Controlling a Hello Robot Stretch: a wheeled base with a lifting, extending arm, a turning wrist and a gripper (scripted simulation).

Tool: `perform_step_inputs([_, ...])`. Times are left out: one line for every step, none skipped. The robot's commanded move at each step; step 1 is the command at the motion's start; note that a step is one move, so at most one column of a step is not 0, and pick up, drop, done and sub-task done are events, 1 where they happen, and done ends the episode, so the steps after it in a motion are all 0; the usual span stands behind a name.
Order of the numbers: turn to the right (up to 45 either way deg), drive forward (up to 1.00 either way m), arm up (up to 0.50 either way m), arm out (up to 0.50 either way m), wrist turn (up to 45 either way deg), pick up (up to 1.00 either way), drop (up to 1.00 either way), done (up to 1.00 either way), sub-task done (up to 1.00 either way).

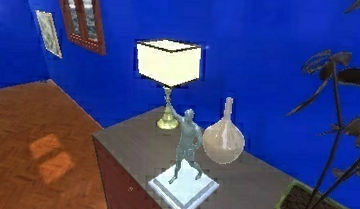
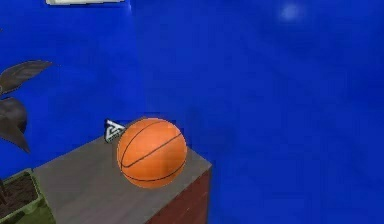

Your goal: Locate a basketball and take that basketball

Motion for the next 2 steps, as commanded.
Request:
perform_step_inputs([0.0, 0.0, 0.38, 0.0, 0.0, 0.0, 0.0, 0.0, 0.0])
perform_step_inputs([0.0, 0.0, 0.0, 0.12, 0.0, 0.0, 0.0, 0.0, 0.0])
